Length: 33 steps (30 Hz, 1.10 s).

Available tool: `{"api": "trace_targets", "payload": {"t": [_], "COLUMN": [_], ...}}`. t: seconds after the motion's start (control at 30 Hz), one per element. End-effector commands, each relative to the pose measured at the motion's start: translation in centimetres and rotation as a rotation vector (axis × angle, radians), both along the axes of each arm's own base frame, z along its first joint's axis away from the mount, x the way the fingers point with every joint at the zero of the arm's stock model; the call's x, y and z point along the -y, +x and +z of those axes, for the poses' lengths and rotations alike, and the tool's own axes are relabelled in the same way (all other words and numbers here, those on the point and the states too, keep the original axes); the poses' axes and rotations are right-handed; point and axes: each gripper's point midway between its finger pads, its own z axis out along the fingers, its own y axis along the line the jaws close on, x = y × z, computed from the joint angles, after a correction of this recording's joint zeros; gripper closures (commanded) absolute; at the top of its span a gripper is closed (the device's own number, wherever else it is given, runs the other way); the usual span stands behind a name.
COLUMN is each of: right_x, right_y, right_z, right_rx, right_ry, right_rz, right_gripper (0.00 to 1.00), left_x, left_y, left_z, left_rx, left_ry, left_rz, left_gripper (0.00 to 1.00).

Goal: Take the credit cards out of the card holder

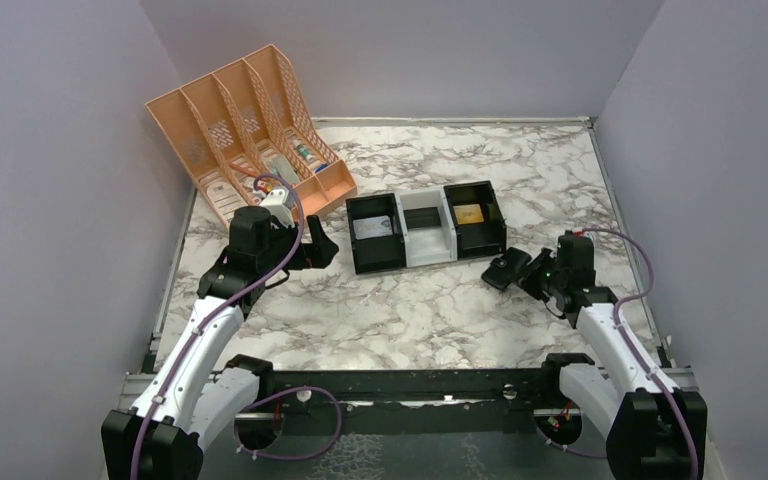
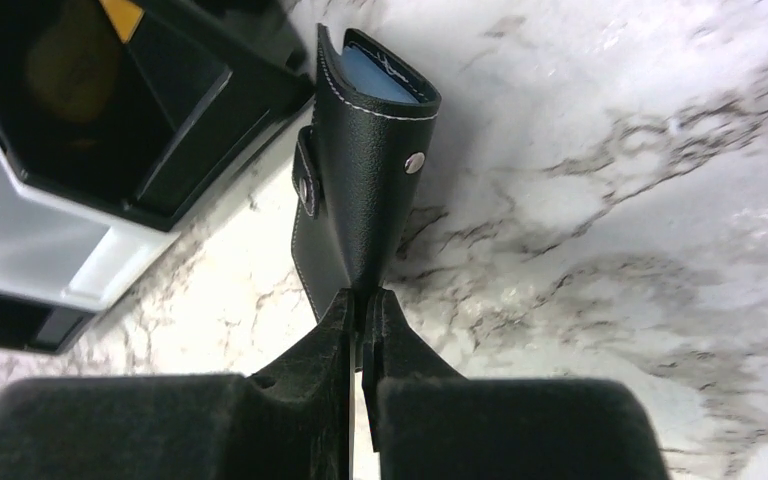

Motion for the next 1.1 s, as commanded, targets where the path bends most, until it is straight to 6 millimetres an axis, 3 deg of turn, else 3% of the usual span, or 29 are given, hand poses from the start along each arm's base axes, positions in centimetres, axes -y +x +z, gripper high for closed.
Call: {"api": "trace_targets", "payload": {"t": [0.0, 0.17, 0.43, 0.47, 0.5, 0.53, 0.67, 0.77, 0.97, 1.07], "right_x": [-3.1, -7.1, -10.2, -10.4, -10.5, -10.7, -12.6, -14.1, -13.4, -13.4], "right_y": [-2.4, -4.9, -7.6, -7.6, -7.6, -7.7, -8.7, -9.1, -5.3, -4.6], "right_z": [0.6, 2.2, 4.5, 4.6, 4.3, 4.0, 1.9, 0.6, 0.5, 0.5], "right_rx": [-0.035, 0.011, 0.029, 0.03, 0.018, 0.002, -0.104, -0.171, -0.1, -0.082], "right_ry": [0.112, 0.29, 0.408, 0.398, 0.389, 0.401, 0.37, 0.326, 0.187, 0.161], "right_rz": [0.171, 0.405, 0.651, 0.673, 0.683, 0.7, 0.769, 0.829, 0.763, 0.78], "right_gripper": [0.99, 0.99, 0.99, 0.99, 0.99, 0.99, 0.98, 0.87, 0.54, 0.52], "left_x": [0.0, 0.2, 1.0, 1.2, 0.8, 1.7, 3.5, 6.0, 11.1, 13.4], "left_y": [-0.1, -0.1, -0.3, -0.4, -0.1, -0.4, -1.0, -2.1, -4.8, -6.1], "left_z": [0.1, 0.0, 0.0, 0.1, -0.3, 0.0, 0.1, 0.0, -1.7, -3.3], "left_rx": [0.009, 0.002, -0.006, -0.011, 0.082, 0.001, -0.025, -0.04, -0.064, -0.108], "left_ry": [-0.004, -0.009, -0.033, -0.042, 0.087, -0.034, -0.108, -0.12, -0.038, -0.005], "left_rz": [0.002, -0.008, -0.05, -0.064, -0.178, -0.116, -0.2, -0.276, -0.303, -0.291], "left_gripper": [0.01, 0.01, 0.01, 0.01, 0.0, 0.01, 0.03, 0.05, 0.09, 0.14]}}
